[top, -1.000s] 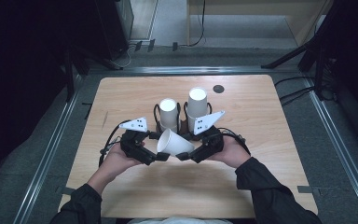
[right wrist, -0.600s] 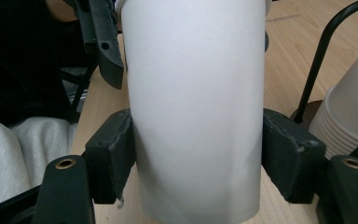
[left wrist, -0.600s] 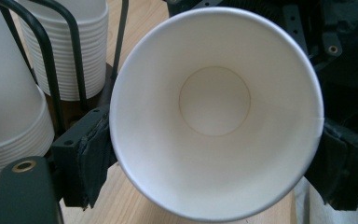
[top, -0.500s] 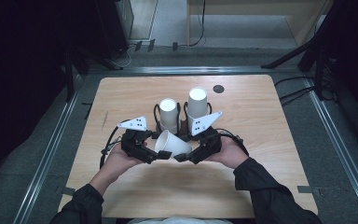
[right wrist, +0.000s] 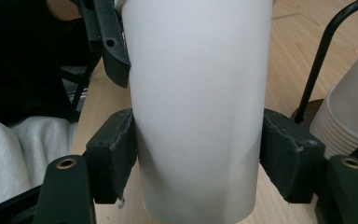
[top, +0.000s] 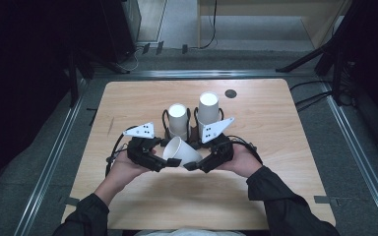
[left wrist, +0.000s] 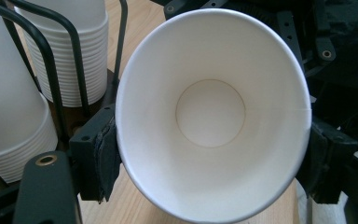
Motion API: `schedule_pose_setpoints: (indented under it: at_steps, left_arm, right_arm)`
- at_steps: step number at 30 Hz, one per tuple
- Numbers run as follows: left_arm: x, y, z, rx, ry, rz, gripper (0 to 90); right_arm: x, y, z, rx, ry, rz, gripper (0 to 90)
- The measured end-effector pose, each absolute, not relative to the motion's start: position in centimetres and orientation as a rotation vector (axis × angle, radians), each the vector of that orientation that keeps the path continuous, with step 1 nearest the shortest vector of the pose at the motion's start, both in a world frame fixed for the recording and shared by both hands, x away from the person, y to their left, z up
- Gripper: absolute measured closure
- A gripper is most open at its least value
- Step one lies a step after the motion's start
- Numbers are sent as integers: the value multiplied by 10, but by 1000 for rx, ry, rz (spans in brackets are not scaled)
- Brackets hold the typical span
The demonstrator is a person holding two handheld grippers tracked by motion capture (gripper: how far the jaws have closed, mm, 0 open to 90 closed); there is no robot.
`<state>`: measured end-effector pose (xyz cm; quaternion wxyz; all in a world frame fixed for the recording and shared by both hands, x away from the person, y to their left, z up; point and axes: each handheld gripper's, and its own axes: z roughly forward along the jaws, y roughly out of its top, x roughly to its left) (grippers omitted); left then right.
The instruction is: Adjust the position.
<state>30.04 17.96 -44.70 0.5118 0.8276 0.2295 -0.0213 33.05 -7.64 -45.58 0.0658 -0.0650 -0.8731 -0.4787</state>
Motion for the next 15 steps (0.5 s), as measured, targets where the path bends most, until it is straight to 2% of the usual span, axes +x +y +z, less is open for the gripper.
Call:
schedule_pose_setpoints:
  at_steps: [7,15]
  left_arm:
    - [300,179,-446,1990,549,-52,220]
    - [302,182,-440,2016,540,-21,220]
  right_arm:
    - [330,-76,-456,-201,-2633,-1438,311]
    - [330,-78,-456,-240,-2650,-1434,243]
